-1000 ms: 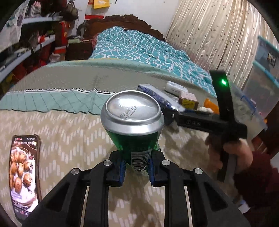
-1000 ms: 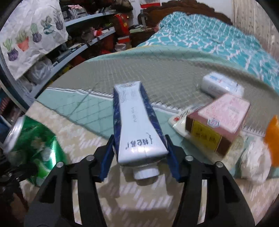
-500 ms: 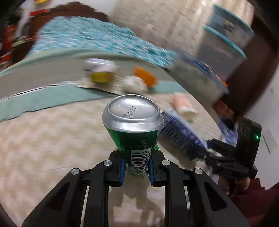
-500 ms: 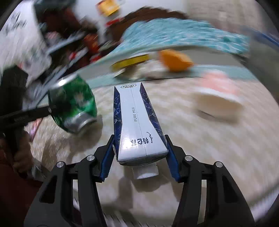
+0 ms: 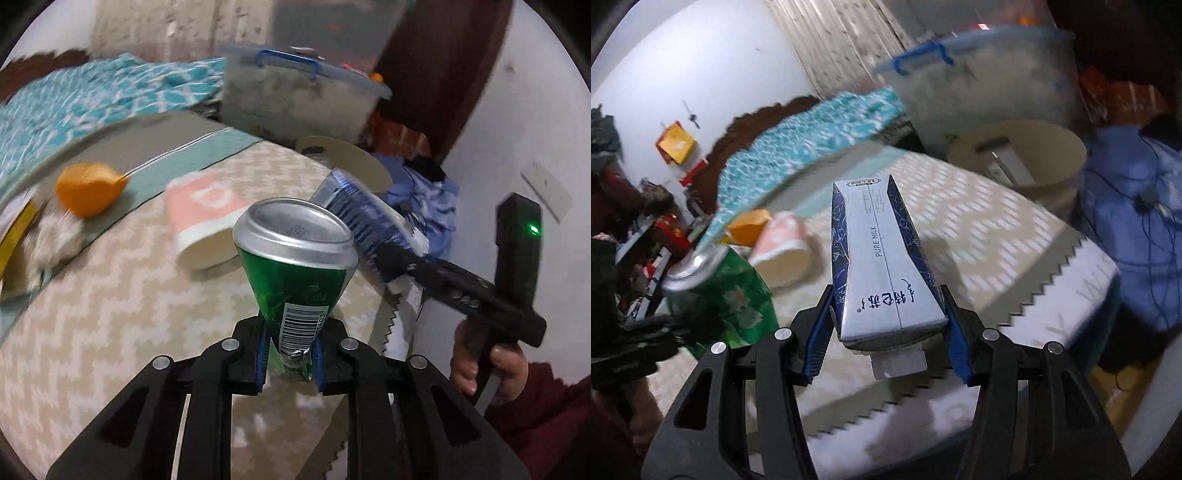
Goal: Collect trash
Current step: 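Carry the can and milk carton to the wastebasket and open both grippers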
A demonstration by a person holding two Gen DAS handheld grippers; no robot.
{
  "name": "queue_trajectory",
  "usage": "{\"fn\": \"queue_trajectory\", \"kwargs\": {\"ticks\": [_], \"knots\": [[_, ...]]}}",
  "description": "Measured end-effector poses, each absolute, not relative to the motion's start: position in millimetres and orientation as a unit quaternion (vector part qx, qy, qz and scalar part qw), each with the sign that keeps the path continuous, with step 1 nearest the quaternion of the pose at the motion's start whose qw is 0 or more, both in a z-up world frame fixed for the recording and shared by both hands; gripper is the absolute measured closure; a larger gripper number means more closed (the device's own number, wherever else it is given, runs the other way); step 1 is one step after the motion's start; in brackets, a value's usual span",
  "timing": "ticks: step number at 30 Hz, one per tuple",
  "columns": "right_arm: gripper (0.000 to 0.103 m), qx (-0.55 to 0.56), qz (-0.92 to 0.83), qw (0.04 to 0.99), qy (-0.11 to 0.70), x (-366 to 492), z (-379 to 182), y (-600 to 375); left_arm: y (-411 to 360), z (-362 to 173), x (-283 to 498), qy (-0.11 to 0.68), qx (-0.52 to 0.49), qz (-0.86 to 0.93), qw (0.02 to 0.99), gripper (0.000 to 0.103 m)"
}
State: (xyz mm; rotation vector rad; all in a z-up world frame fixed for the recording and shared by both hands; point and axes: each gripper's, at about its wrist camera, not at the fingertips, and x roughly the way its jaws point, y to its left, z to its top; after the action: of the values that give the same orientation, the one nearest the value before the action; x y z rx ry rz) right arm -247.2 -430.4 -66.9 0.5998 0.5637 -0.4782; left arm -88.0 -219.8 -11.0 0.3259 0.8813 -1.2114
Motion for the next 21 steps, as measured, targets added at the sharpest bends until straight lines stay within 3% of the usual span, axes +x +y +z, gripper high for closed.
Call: {"fn": "queue_trajectory", "kwargs": {"ticks": [7,17,21], "knots": [[0.047,0.314,-0.277,0.885,0.205,-252.9,-52.0,-501.1,-293.9,-1.2,-81.2,0.397,0.178,-0.576,0.692,0.092],[0.047,0.354,-0.346,0.842,0.214,-254.2,-52.9,-599.7,-456.7,-5.0,-61.8,0.415,0.21,-0.596,0.655,0.091],[0.045,0.353,-0.36,0.833,0.226,-247.5,-54.2,-627.2,-515.1,-6.8,-55.9,0.404,0.228,-0.582,0.668,0.084]]}}
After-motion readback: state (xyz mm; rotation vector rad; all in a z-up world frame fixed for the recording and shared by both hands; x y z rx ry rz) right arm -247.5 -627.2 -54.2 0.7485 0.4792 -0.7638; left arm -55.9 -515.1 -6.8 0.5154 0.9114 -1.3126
